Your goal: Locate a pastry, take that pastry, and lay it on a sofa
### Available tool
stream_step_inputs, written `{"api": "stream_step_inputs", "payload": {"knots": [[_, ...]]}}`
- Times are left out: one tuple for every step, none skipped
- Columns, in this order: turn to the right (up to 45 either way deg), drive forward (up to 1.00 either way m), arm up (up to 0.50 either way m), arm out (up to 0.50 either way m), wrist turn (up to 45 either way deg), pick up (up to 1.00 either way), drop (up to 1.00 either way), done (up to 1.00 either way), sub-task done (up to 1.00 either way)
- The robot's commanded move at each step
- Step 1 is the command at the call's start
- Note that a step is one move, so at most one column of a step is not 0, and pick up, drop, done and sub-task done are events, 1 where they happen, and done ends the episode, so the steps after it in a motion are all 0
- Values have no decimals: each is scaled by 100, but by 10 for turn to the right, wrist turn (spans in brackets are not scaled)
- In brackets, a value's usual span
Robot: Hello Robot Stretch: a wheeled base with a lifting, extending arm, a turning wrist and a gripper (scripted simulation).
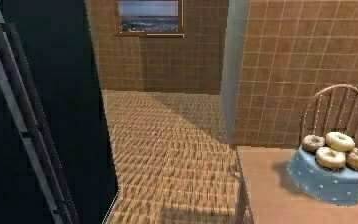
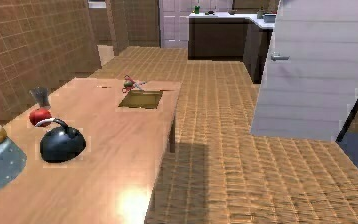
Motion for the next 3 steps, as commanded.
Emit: {"api": "stream_step_inputs", "payload": {"knots": [[0,70,0,0,0,0,0,0,0],[0,0,50,0,0,0,0,0,0],[0,0,34,0,0,0,0,0,0]]}}
